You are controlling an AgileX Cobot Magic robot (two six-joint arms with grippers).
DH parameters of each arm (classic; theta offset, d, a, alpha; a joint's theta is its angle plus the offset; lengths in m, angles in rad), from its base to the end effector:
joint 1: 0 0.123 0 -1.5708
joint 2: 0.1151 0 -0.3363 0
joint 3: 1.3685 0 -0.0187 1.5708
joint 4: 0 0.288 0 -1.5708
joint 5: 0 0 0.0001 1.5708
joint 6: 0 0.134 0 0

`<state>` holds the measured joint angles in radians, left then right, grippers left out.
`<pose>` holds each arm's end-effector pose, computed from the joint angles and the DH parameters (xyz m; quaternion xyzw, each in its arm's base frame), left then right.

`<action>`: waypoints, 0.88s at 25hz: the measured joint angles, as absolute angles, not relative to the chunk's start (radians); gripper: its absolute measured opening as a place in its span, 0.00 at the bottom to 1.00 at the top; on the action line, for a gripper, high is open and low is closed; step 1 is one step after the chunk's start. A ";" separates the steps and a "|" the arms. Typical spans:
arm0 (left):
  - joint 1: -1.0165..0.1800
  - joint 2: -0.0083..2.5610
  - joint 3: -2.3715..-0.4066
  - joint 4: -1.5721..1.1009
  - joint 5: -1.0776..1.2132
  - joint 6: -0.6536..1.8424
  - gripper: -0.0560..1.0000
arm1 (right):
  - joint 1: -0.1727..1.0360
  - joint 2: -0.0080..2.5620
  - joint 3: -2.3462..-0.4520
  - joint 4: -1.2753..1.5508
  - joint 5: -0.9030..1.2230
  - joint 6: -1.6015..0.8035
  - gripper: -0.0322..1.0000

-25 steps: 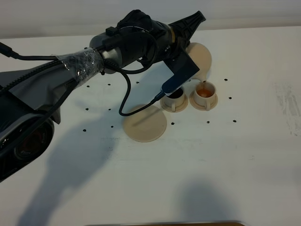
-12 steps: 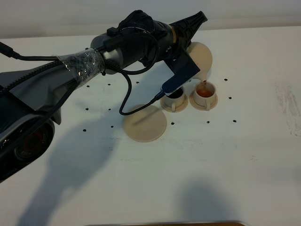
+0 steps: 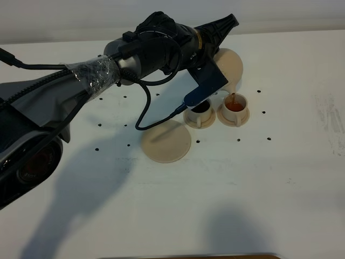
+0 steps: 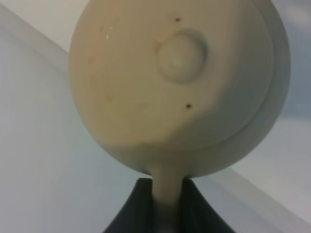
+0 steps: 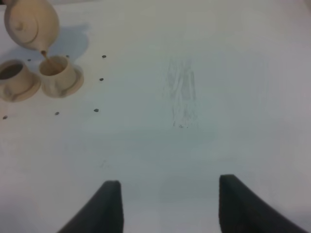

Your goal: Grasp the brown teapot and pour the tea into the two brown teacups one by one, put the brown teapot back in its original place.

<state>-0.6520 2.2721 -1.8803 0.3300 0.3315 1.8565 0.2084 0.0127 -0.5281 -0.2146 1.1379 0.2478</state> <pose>0.5124 -0.3733 0.2073 0.8726 0.1653 0.3487 0.2995 0.0120 -0.0240 0.2784 0.0261 0.8636 0.0073 0.5035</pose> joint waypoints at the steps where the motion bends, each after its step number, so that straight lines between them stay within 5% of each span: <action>1: -0.652 2.272 -1.880 0.330 0.329 1.864 0.21 | 0.208 0.013 -0.528 -0.215 1.138 0.248 0.45; 22: -0.659 2.272 -1.880 0.330 0.321 1.913 0.21 | 0.208 0.013 -0.528 -0.215 1.138 0.248 0.45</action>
<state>-0.6595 2.2721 -1.8803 0.3301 0.3208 1.9126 0.2084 0.0127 -0.5281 -0.2146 1.1379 0.2478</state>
